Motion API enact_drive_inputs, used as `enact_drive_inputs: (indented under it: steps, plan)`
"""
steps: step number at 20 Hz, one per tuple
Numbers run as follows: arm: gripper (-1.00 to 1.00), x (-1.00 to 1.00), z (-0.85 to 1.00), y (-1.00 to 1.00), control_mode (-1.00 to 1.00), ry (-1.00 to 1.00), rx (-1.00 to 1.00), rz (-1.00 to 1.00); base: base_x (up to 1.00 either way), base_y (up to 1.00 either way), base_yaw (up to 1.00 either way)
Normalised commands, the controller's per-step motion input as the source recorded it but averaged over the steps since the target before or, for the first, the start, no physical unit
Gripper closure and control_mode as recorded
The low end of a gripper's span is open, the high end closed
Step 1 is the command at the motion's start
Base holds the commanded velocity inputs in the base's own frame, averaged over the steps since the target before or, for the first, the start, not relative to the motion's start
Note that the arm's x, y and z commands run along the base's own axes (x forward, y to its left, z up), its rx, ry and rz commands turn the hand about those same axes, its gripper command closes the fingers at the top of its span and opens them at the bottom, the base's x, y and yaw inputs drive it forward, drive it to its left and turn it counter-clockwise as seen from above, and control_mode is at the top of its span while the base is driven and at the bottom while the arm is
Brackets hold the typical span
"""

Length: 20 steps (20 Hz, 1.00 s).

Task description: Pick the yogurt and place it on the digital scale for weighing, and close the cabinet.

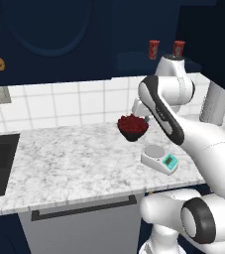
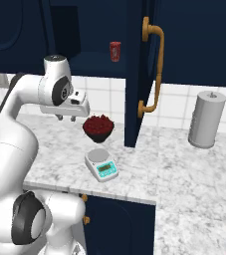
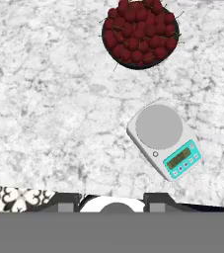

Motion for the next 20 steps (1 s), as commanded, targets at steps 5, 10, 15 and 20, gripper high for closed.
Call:
enact_drive_inputs:
  steps: [5, 10, 15, 20]
  plan:
    - [-1.0, -0.44, 0.02, 0.0, -1.0, -0.24, -0.02, 0.0, 0.0, 0.0, 0.0]
    - [-1.0, -0.53, 0.67, -0.13, -1.0, -0.25, -0.02, -0.01, 0.0, 0.0, 0.0]
    - [-1.0, -0.28, 0.67, -0.35, -1.0, -0.04, -0.02, -0.08, 0.0, 0.0, 0.0]
    - [-1.0, -0.06, 0.49, -0.27, -1.0, -0.04, -0.07, -0.18, 0.0, 0.0, 0.0]
